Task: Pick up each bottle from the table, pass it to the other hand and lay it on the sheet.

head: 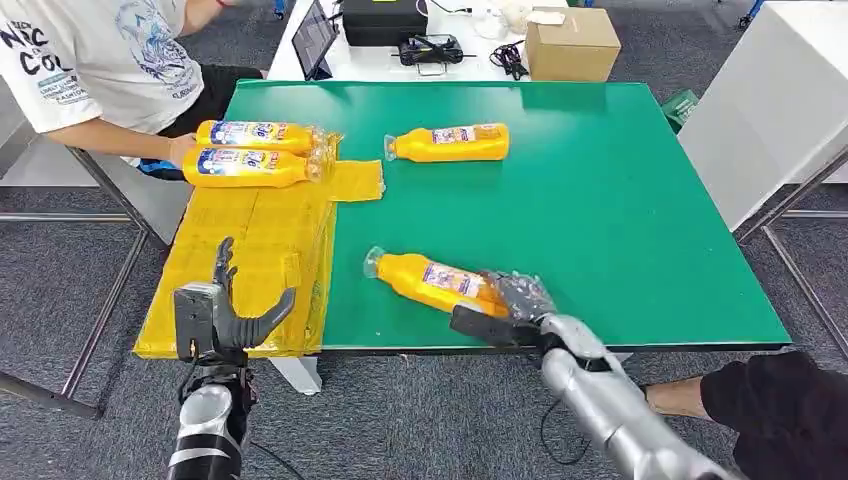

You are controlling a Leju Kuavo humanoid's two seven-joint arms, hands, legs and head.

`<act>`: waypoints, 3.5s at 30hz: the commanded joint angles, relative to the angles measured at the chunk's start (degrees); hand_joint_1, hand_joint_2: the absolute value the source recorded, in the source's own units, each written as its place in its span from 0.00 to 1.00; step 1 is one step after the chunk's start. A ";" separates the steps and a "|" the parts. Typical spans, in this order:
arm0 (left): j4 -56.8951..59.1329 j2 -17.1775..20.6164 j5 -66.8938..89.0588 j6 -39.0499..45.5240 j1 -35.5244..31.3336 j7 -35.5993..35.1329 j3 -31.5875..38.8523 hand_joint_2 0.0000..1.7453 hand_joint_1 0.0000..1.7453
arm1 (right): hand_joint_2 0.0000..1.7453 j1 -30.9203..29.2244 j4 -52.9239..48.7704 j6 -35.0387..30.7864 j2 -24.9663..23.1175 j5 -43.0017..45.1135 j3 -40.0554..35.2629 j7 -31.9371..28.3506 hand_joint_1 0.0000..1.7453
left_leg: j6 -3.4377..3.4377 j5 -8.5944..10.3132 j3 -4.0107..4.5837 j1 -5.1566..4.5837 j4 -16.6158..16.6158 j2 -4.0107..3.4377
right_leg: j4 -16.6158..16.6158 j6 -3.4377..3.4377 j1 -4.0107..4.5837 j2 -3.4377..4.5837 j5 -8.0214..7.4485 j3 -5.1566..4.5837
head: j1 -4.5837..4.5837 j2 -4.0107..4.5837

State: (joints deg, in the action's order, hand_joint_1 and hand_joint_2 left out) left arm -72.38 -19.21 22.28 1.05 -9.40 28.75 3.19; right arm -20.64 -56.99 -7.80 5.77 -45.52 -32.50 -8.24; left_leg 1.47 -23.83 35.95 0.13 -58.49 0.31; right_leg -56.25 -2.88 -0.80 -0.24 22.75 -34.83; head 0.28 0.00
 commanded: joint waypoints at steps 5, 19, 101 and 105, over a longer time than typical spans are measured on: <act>-1.38 -0.53 -22.98 -16.78 6.02 -7.84 -10.50 1.00 0.00 | 1.00 20.69 -43.54 -10.27 -21.73 8.17 38.36 -18.38 1.00 | -0.05 -0.06 0.11 0.03 0.01 0.89 | -0.01 0.16 0.00 -0.78 0.38 -0.11 | -0.15 0.00; -0.28 8.53 -45.58 -30.26 6.09 -9.23 -21.65 1.00 0.00 | 1.00 22.38 -30.23 -5.48 -20.87 12.25 32.99 -25.92 1.00 | -0.11 -0.24 -0.21 -0.11 0.17 0.09 | 0.27 0.28 -0.11 -0.18 0.21 0.12 | -0.09 0.00; -3.47 9.38 -41.73 -26.62 5.15 -6.89 -18.55 1.00 1.00 | 0.00 16.35 0.52 1.44 -19.33 11.73 6.33 -21.61 0.00 | -0.04 -0.14 0.26 -0.04 0.02 0.23 | 0.10 0.20 -0.07 -0.28 0.21 -0.33 | -0.06 0.00; -2.79 8.72 -38.26 -23.04 1.16 -6.83 -14.20 1.00 1.00 | 0.00 17.14 -6.34 8.04 -18.78 14.67 9.21 -21.46 0.00 | -0.07 -0.17 0.19 -0.01 -0.03 0.29 | 0.05 0.24 -0.04 -0.33 0.25 -0.25 | -0.06 0.00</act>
State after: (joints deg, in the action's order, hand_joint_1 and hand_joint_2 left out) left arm -75.45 -9.88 -19.54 -25.38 -1.76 21.86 -18.06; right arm -4.23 -53.32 -5.84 -14.97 -33.03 -28.55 -30.53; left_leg 1.47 -23.93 36.30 0.08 -58.47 0.51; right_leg -56.14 -2.75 -0.89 -0.47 22.90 -35.26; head 0.22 0.00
